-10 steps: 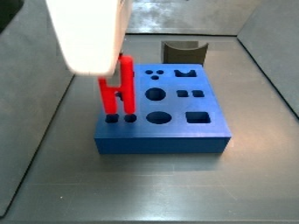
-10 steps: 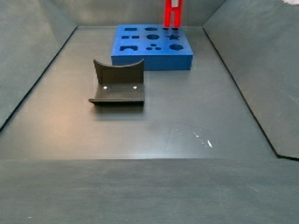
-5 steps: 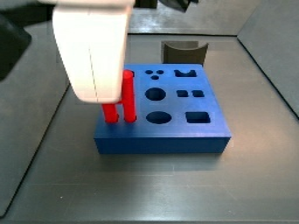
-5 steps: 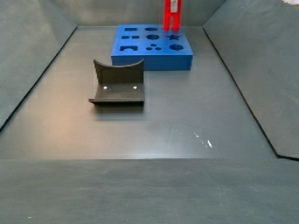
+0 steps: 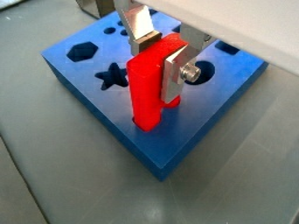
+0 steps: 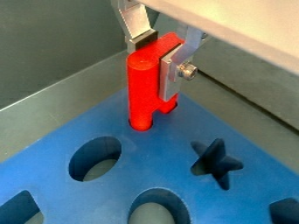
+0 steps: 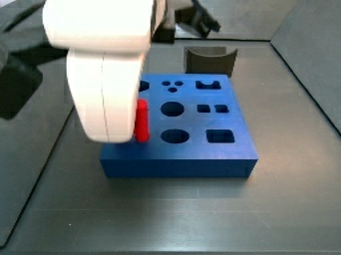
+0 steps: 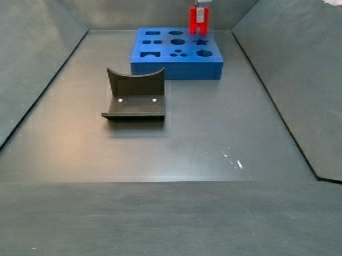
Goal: Insert the square-circle object.
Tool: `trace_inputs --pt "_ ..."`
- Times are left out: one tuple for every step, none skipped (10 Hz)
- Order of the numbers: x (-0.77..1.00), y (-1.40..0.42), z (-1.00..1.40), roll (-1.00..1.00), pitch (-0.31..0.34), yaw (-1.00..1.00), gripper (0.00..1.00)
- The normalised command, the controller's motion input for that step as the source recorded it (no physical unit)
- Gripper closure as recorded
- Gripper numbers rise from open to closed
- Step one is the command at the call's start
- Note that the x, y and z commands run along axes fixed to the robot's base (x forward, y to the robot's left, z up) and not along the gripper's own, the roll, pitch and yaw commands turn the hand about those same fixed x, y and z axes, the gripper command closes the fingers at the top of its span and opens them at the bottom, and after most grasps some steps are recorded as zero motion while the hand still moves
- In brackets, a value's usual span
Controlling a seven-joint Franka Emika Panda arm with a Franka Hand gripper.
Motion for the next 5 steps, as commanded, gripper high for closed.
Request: trace_inputs --pt "-0.05 -0.13 -1.00 0.00 -0.001 -0.10 1.00" --pt "0.00 -0.12 -1.00 0.00 -0.031 -0.08 1.00" --pt "0.00 -0.11 -1.00 0.00 -0.030 -0.08 1.00" --pt "0.00 0.00 -0.56 -0.22 -0.230 -0.05 1.00" --pt "0.00 0.00 -0.03 -0.01 -0.067 0.00 1.00"
